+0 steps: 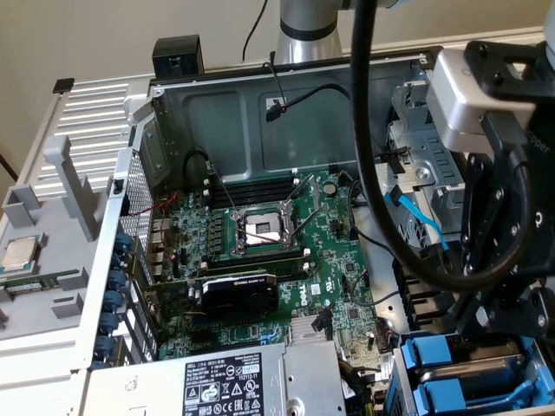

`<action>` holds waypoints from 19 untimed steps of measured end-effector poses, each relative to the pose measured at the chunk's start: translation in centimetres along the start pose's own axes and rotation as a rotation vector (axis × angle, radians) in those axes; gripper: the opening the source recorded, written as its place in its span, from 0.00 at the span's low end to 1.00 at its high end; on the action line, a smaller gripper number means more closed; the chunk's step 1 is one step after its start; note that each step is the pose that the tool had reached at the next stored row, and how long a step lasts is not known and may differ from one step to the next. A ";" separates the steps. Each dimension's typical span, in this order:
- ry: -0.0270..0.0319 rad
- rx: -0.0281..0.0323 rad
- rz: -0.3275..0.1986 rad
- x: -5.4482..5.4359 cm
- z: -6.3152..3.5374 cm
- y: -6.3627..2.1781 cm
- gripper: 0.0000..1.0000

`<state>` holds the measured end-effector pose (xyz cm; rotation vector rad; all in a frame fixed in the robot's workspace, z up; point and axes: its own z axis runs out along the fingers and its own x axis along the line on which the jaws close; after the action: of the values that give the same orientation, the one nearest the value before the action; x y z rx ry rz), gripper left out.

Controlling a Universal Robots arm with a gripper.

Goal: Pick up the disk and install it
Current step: 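Insert the second disk wire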

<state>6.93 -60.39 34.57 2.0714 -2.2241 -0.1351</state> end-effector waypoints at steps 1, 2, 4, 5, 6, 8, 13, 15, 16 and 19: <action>-0.0001 0.0005 0.000 0.0 0.00 0.00 0.16; 0.0000 0.0013 0.000 0.0 0.00 0.00 0.16; -0.0001 0.0033 0.000 0.0 0.01 0.00 0.16; -0.0002 0.0048 0.000 0.0 0.03 0.00 0.16; -0.0002 0.0057 0.000 0.0 0.04 -0.01 0.16; -0.0004 0.0067 0.000 0.0 0.08 -0.01 0.16; -0.0006 0.0089 0.000 0.0 0.14 0.02 0.16; -0.0007 0.0099 0.000 0.0 0.17 0.05 0.16; -0.0007 0.0102 0.000 0.0 0.18 0.05 0.16; -0.0007 0.0116 0.000 0.0 0.24 0.08 0.16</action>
<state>6.82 -60.41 34.34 2.0775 -2.2307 -0.1232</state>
